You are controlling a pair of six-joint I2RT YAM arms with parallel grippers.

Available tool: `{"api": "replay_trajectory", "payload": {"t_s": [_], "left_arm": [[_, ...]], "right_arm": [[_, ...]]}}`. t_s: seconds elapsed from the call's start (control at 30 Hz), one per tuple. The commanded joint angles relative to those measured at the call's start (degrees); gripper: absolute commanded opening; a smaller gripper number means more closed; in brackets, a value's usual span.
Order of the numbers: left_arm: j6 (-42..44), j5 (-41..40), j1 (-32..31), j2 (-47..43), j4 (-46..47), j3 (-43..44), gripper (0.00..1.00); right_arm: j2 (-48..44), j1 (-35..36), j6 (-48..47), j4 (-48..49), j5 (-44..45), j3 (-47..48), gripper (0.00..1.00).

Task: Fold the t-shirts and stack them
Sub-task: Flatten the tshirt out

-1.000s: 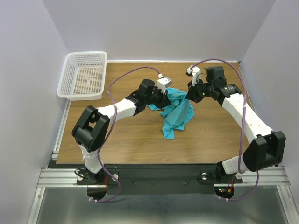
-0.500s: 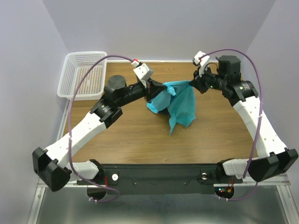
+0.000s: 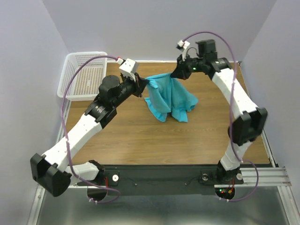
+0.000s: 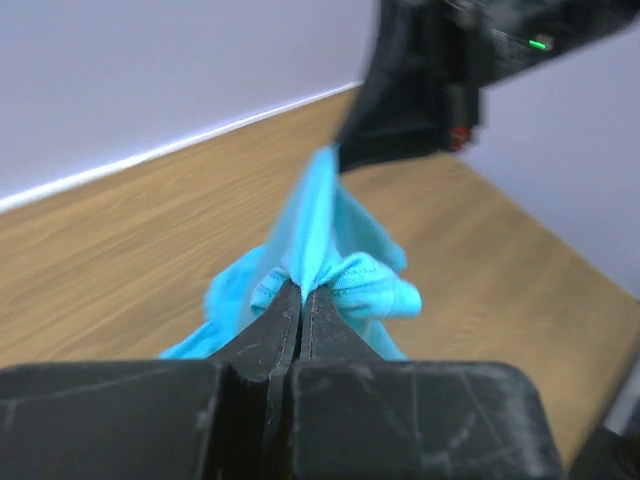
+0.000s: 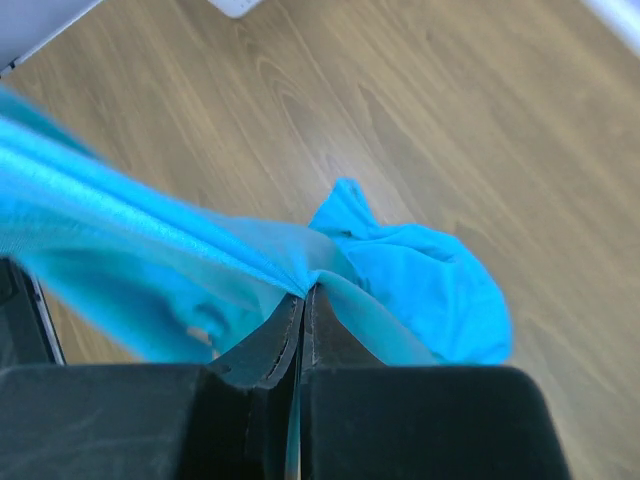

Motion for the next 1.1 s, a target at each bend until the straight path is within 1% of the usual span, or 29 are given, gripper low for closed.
{"api": "replay_trajectory", "payload": {"t_s": [0.0, 0.03, 0.1, 0.17, 0.2, 0.23, 0.3, 0.33, 0.4, 0.47, 0.57, 0.63, 0.73, 0.83, 0.87, 0.93, 0.97, 1.0, 1.03, 1.07], "left_arm": [[-1.8, -9.0, 7.7, 6.7, -0.1, 0.5, 0.00], [-2.5, -9.0, 10.9, 8.3, 0.0, 1.3, 0.00], [-2.3, -9.0, 12.6, 11.6, 0.9, 2.1, 0.00], [-1.4, -8.0, 14.1, 16.2, 2.2, 4.1, 0.00], [-1.1, -7.3, 14.1, 17.7, 2.4, 5.0, 0.00], [-0.6, -7.1, 14.4, 20.9, 2.5, 7.2, 0.00], [0.5, -7.2, 14.4, 23.9, 2.1, 9.7, 0.00], [1.0, -7.3, 14.5, 26.7, 1.3, 12.4, 0.00], [2.1, -8.0, 14.5, 28.9, 0.6, 14.9, 0.00], [2.8, -8.0, 14.7, 31.3, 0.0, 18.2, 0.00], [3.4, -6.9, 14.9, 33.0, -0.7, 21.3, 0.00], [3.4, -6.1, 15.0, 33.5, -1.3, 22.8, 0.00], [2.0, -5.3, 15.1, 33.7, -3.4, 23.2, 0.00], [-0.8, -5.6, 15.6, 32.6, -4.8, 21.3, 0.00], [-3.8, -5.6, 16.2, 32.1, -5.5, 20.3, 0.00], [-6.7, -5.3, 16.6, 30.5, -5.7, 16.9, 0.00], [-9.0, -5.6, 16.9, 29.9, -5.7, 15.7, 0.00], [-9.9, -5.7, 17.0, 28.8, -5.7, 13.5, 0.00], [-10.8, -5.9, 17.0, 28.6, -5.7, 12.6, 0.00], [-11.5, -5.8, 17.1, 28.3, -5.7, 11.8, 0.00]], "right_arm": [[8.5, -0.9, 3.9, 1.0, 1.9, 4.9, 0.01], [12.1, -1.0, 4.4, 1.5, 3.1, 7.5, 0.01], [15.6, -0.9, 5.7, 1.9, 4.9, 10.0, 0.01], [19.8, -1.0, 6.4, 2.3, 8.7, 13.5, 0.01], [20.7, -0.9, 6.6, 2.6, 10.3, 14.6, 0.01], [21.5, -0.9, 6.8, 3.2, 14.6, 15.5, 0.01], [22.8, -1.0, 8.1, 4.6, 19.7, 16.7, 0.01], [22.7, -1.1, 9.4, 6.9, 24.3, 16.4, 0.01], [21.2, -1.0, 10.2, 9.2, 26.8, 14.2, 0.00], [19.7, -1.1, 10.3, 12.1, 25.7, 12.2, 0.01], [19.0, -1.1, 9.5, 12.7, 20.4, 11.7, 0.01], [19.1, -1.2, 9.5, 12.7, 18.7, 11.6, 0.01], [20.1, -1.1, 9.9, 13.1, 19.3, 12.6, 0.02], [21.6, -1.1, 11.3, 13.3, 21.5, 14.8, 0.06], [22.7, -1.0, 12.4, 13.5, 23.2, 16.3, 0.14], [23.3, -1.1, 13.3, 13.6, 25.7, 17.2, 0.24], [22.8, -1.0, 13.3, 13.8, 26.3, 16.8, 0.40], [22.3, -1.1, 13.1, 13.8, 26.5, 16.3, 0.46], [21.3, -1.0, 11.8, 13.8, 26.3, 15.0, 0.56], [18.5, -1.0, 10.7, 13.7, 25.0, 11.5, 0.59]]}}
